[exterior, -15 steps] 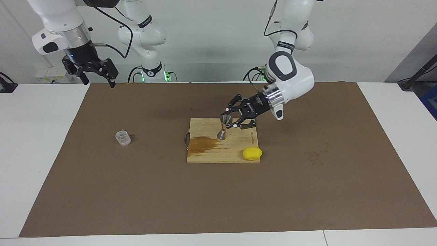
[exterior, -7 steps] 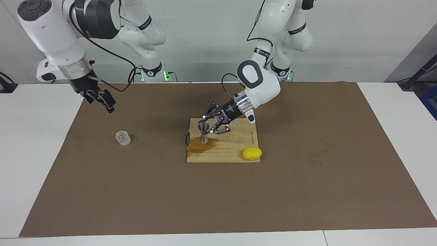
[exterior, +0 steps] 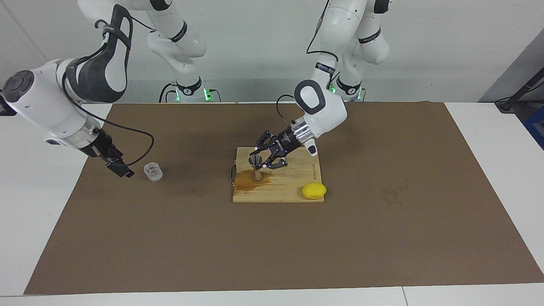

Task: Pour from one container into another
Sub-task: 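Lift the glass with the left gripper and tilt it over the board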

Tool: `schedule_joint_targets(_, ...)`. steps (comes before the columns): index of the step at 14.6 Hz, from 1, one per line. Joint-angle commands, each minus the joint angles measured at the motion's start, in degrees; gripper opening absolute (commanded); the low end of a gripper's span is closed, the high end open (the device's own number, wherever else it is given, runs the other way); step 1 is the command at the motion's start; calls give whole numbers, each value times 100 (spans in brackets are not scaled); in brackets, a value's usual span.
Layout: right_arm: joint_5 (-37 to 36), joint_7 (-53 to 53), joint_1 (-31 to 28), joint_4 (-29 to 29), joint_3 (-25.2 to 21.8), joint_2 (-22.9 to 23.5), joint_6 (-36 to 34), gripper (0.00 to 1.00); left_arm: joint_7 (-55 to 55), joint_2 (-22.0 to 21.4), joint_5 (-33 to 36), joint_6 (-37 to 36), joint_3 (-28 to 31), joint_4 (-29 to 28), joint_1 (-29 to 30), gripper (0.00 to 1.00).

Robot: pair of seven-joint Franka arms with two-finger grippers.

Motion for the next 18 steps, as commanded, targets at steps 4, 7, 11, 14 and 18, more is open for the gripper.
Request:
schedule_joint_targets(4,444,267,-254,-203,63,-87,-4,100,742,29,-145,109,98,-69,-274,99)
schedule_joint_targets(7,453,267,-237,-659,72,-280,40,100,771,-23,-76,57,89,-69,-187,100)
schedule_joint_targets(11,444,267,-245,-705,72,-316,31,100,788,-268,372,-224,89,-69,200,100)
schedule_joint_targets(14,435,197,-237,-696,72,-385,-65,100,797,-690,988,-671,89,-200,551,100)
schedule_joint_targets(18,435,267,-236,-722,63,-403,-92,100,736,-1402,2511,-1172,89,-412,1270,100)
